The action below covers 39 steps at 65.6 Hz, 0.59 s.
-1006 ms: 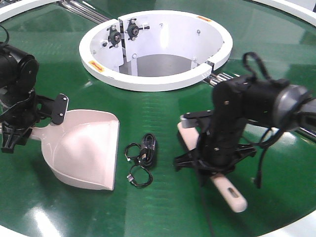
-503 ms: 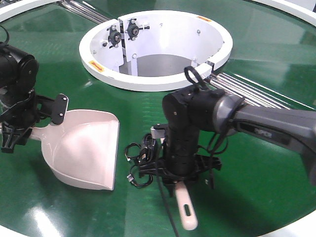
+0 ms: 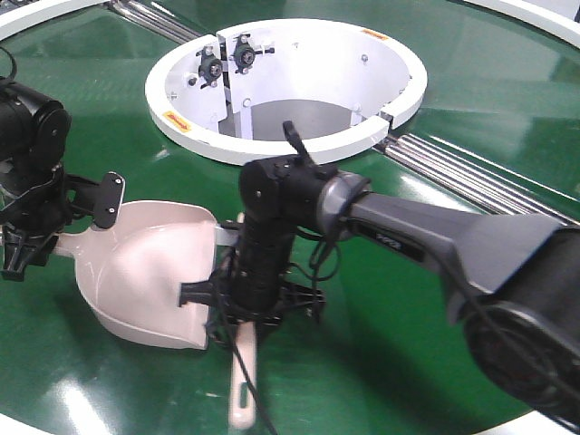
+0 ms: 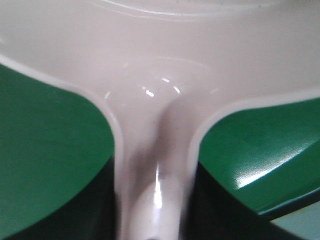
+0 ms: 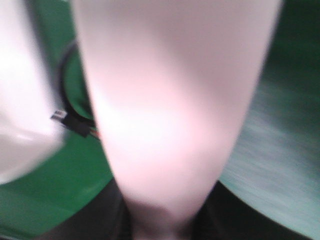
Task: Clean and inspect green conveyor with broom and dustpan
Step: 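Sweep the cables with the brush into the dustpan held by left gripper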
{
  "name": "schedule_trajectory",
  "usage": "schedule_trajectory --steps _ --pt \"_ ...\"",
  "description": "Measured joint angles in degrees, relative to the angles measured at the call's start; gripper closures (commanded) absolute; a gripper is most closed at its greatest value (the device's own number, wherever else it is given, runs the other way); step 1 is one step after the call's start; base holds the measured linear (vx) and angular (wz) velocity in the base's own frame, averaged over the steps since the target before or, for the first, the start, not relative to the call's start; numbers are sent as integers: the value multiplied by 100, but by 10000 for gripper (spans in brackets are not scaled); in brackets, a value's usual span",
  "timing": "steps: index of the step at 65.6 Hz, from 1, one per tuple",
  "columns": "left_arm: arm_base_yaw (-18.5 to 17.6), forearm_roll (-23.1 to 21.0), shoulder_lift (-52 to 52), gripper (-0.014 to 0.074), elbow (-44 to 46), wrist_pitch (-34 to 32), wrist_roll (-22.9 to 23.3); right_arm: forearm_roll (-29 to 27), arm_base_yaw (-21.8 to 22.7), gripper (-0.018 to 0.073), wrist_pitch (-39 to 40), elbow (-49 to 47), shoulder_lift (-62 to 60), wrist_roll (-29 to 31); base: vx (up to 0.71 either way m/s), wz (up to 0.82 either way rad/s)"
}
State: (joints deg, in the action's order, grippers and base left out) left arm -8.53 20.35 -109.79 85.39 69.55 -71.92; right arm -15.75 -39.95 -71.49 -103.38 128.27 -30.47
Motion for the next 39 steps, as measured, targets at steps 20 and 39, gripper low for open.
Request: schedule_trajectory --steps 20,39 --pt "0 4 0 603 0 0 0 -875 -43 562 65 -1711 766 574 0 0" --pt "0 4 0 603 0 0 4 -928 -48 562 54 -2239 783 871 0 0"
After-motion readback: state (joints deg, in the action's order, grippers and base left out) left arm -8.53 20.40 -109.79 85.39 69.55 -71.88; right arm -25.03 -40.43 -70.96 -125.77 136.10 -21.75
